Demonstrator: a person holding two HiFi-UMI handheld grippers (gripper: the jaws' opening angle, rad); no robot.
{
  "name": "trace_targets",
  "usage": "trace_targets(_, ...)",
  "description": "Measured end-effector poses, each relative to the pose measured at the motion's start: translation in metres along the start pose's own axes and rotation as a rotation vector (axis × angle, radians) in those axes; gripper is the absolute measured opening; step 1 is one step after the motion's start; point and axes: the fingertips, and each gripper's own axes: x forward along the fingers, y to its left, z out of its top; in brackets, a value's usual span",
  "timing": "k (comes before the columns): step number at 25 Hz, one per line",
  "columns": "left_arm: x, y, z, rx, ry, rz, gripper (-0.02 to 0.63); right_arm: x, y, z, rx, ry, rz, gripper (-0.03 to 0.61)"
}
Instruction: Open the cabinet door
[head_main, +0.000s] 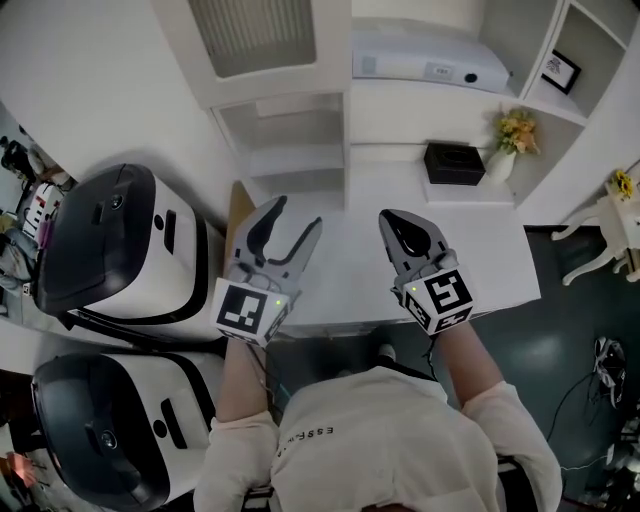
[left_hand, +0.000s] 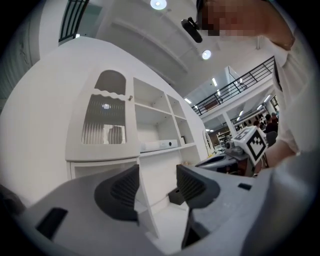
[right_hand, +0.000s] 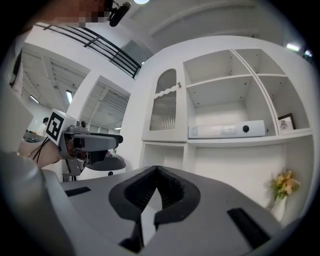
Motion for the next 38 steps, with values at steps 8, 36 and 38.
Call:
trace_targets(8, 0.074, 0.026, 0.014, 0.049, -0.024, 0.072, 0.230, 0.047, -0.055, 0.010, -0.045, -0.008, 0.067, 0.011)
trace_targets(36, 0.213, 0.135, 0.265, 0.295, -0.240, 0.330, 0.225, 0.094, -0.136, 0.112, -0.113, -0.163, 0.263, 0.011)
trace_targets(38, 0.217, 0.143, 0.277, 0.305, -0.260, 0.345, 0.225, 0.095, -0.138, 0.117, -0.118, -0.160, 0.266, 0.011)
